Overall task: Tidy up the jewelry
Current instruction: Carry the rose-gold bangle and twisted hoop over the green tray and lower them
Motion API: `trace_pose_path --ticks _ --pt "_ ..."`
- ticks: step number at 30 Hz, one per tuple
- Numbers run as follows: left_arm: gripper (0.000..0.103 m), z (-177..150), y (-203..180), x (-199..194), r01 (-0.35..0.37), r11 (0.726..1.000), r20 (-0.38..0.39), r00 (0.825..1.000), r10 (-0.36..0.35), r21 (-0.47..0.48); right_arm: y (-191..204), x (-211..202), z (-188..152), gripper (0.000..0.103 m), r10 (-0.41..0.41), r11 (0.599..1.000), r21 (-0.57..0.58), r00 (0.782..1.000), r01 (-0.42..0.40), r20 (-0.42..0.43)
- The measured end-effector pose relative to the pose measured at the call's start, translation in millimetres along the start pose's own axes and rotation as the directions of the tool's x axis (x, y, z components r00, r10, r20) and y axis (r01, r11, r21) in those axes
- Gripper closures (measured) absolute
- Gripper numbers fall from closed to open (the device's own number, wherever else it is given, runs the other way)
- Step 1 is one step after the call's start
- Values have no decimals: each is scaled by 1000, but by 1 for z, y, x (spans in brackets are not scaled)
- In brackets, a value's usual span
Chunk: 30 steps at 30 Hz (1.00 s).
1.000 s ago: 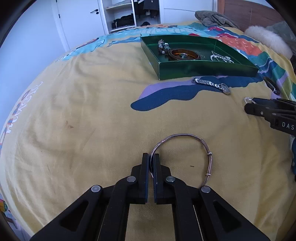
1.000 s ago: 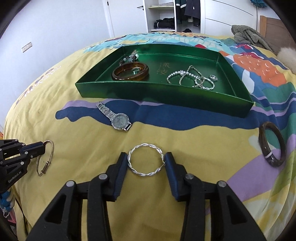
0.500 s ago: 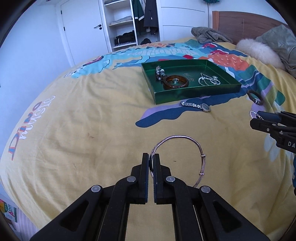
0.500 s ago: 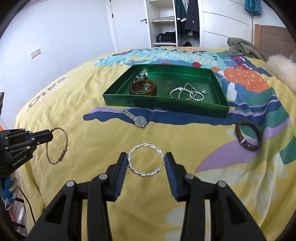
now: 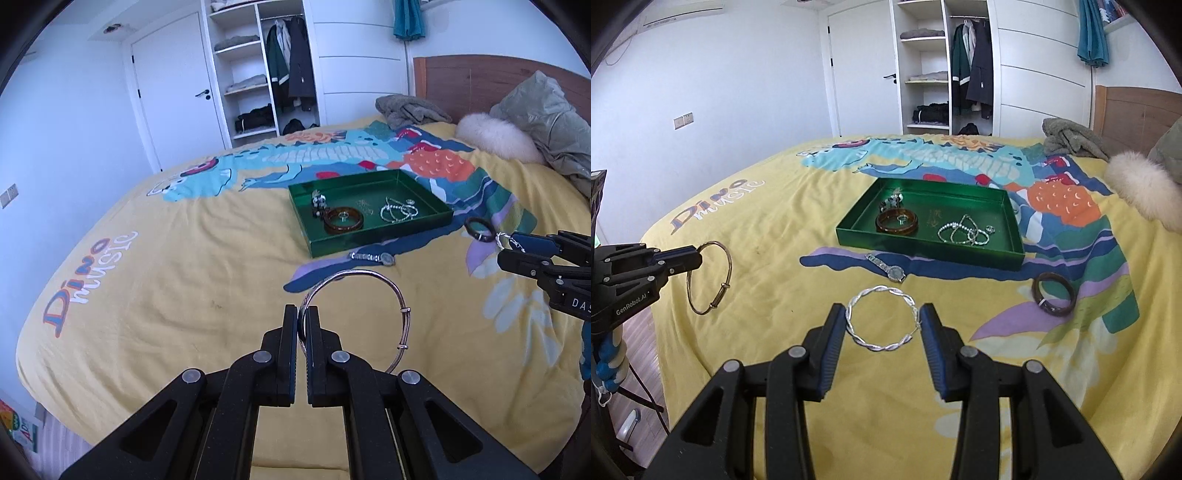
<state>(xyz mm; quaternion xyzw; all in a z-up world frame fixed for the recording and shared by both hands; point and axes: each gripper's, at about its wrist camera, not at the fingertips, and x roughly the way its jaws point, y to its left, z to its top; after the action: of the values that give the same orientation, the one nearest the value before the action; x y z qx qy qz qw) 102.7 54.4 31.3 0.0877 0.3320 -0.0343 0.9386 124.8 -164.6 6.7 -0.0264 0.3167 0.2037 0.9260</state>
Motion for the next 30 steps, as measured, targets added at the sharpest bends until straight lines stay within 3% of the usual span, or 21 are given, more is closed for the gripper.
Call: trace_pose_path --ticks 7,14,22,30 --pt "99 38 -9 -24 29 1000 76 997 -29 4 -3 -37 28 64 -30 999 -12 996 32 85" --pt "99 78 -19 -21 67 998 111 992 -67 -3 -21 -54 67 64 -71 997 -8 987 73 142" --pt "99 127 -19 10 72 997 118 991 -69 -24 -46 -46 118 64 -111 994 8 978 111 179" --pt "99 177 -19 67 63 997 92 994 -59 -39 -73 -8 169 64 -136 991 18 973 135 189"
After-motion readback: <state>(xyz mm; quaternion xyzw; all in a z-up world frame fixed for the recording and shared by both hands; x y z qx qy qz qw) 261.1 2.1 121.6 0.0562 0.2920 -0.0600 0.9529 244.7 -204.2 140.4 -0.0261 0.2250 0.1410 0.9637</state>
